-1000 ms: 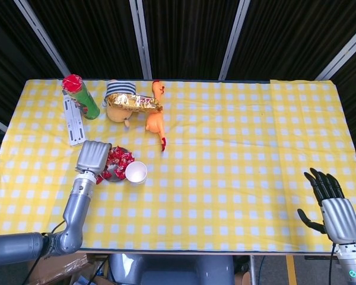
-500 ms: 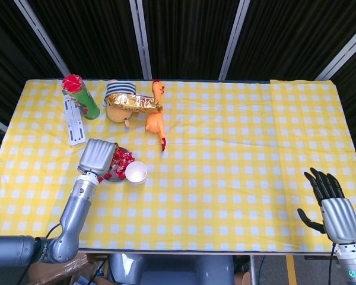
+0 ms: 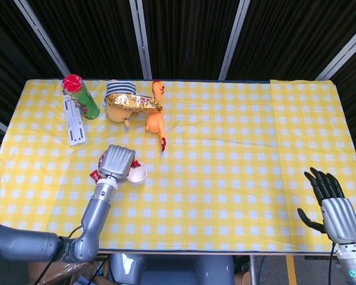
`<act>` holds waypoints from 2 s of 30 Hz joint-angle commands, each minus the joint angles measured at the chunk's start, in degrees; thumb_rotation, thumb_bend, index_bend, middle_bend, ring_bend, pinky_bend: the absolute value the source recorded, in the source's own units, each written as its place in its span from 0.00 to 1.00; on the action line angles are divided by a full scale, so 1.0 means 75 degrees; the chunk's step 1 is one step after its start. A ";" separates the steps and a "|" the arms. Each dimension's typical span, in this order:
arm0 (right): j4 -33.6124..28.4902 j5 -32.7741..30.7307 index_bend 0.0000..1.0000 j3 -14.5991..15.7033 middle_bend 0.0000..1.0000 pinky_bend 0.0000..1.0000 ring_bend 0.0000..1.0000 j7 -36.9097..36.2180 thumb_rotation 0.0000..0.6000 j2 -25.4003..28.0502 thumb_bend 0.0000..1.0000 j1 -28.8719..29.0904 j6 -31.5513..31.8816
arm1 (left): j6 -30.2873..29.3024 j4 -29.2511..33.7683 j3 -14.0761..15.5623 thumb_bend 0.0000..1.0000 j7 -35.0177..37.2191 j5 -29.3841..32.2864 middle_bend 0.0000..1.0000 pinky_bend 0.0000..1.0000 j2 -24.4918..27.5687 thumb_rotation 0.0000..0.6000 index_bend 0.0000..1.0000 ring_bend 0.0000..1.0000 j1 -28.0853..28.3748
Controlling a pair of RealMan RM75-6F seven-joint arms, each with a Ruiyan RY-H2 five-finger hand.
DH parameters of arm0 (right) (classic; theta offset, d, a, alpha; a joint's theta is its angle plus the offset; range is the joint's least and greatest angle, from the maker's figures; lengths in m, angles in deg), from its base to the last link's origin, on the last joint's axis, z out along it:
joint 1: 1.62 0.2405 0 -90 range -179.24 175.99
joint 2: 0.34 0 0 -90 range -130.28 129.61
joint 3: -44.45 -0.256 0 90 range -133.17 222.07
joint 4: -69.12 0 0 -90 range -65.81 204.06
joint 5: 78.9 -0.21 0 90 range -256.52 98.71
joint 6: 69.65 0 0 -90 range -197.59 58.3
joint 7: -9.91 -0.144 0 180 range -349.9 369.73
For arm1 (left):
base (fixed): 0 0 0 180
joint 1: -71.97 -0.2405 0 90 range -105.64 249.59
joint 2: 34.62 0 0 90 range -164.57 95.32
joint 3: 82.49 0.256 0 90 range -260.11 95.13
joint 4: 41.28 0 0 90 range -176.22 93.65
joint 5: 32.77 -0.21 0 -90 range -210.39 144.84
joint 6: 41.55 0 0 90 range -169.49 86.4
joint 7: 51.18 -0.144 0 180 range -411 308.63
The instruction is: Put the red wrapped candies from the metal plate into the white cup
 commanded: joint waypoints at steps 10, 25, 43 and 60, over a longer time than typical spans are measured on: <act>0.0002 0.0064 0.00 0.0004 0.00 0.00 0.00 -0.0100 1.00 -0.0001 0.39 0.0001 0.0050 | -0.0055 -0.0394 -0.0024 0.45 -0.0080 0.0127 0.64 0.94 -0.0524 1.00 0.54 0.92 0.0328; 0.0010 0.0101 0.00 0.0005 0.00 0.00 0.00 -0.0117 1.00 -0.0005 0.39 -0.0002 0.0094 | -0.0128 -0.0238 0.0054 0.38 -0.0053 0.0114 0.58 0.94 -0.0478 1.00 0.47 0.92 0.0412; 0.0009 0.0114 0.00 0.0000 0.00 0.00 0.00 -0.0121 1.00 -0.0033 0.39 -0.0017 0.0142 | -0.0208 -0.0004 0.0145 0.35 0.0080 0.0125 0.53 0.94 -0.0206 1.00 0.45 0.92 0.0370; 0.0029 0.0139 0.00 -0.0001 0.00 0.00 0.00 -0.0162 1.00 -0.0027 0.39 -0.0017 0.0168 | -0.0237 -0.0037 0.0135 0.35 0.0268 0.0016 0.44 0.94 -0.0238 1.00 0.38 0.92 0.0392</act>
